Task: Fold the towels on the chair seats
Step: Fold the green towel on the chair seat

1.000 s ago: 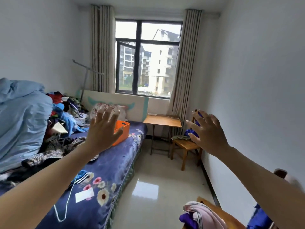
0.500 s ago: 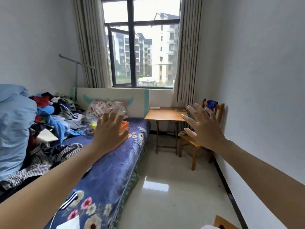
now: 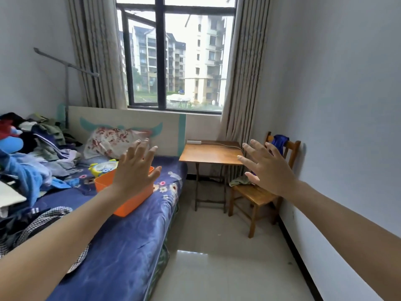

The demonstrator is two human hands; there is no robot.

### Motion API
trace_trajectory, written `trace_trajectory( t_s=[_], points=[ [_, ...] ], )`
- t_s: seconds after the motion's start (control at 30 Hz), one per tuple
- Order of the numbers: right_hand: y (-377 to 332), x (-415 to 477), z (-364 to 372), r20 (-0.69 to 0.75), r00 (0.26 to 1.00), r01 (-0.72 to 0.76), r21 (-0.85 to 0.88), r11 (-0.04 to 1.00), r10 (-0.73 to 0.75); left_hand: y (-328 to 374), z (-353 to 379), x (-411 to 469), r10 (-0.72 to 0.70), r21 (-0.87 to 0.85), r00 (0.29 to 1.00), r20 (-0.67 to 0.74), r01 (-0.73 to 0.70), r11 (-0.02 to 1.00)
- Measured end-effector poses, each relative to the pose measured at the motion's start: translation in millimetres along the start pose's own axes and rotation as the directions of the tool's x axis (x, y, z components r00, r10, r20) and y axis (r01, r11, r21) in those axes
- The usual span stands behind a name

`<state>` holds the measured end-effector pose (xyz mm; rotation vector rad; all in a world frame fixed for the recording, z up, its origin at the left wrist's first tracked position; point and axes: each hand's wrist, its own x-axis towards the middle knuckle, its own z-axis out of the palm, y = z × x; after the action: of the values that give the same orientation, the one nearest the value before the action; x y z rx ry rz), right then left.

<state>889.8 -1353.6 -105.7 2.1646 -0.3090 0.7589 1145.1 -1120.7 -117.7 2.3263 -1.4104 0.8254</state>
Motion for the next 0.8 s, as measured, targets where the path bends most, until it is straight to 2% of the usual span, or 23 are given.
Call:
trace_trajectory(
  t_s=[0.1, 0.27, 0.37, 0.8],
  points=[
    [17.5, 19.4, 33.9, 0.043, 0.996, -0.083, 0.016, 0.996, 0.082, -8.3, 40.3, 52.2, 0.020, -0.058, 0.999, -0.026, -0.022, 0.998],
    [46.5, 15.5, 98.0, 0.140, 0.989, 0.062, -0.069, 0.996, -0.052, 8.5, 125.9, 104.8, 0.076, -0.188, 0.997, 0.016, -0.071, 0.980],
    [69.1, 9.0, 136.7, 0.190, 0.981, 0.055, -0.081, 0.995, -0.039, 21.4, 177.7, 131.3, 0.081, -0.250, 0.996, 0.044, -0.067, 0.966],
    [192.9, 4.3, 334.1, 0.233, 0.950, -0.199, -0.055, 0.978, 0.206, 110.2, 315.9, 318.7, 0.135, -0.344, 0.987, 0.088, -0.097, 0.934]
  ],
)
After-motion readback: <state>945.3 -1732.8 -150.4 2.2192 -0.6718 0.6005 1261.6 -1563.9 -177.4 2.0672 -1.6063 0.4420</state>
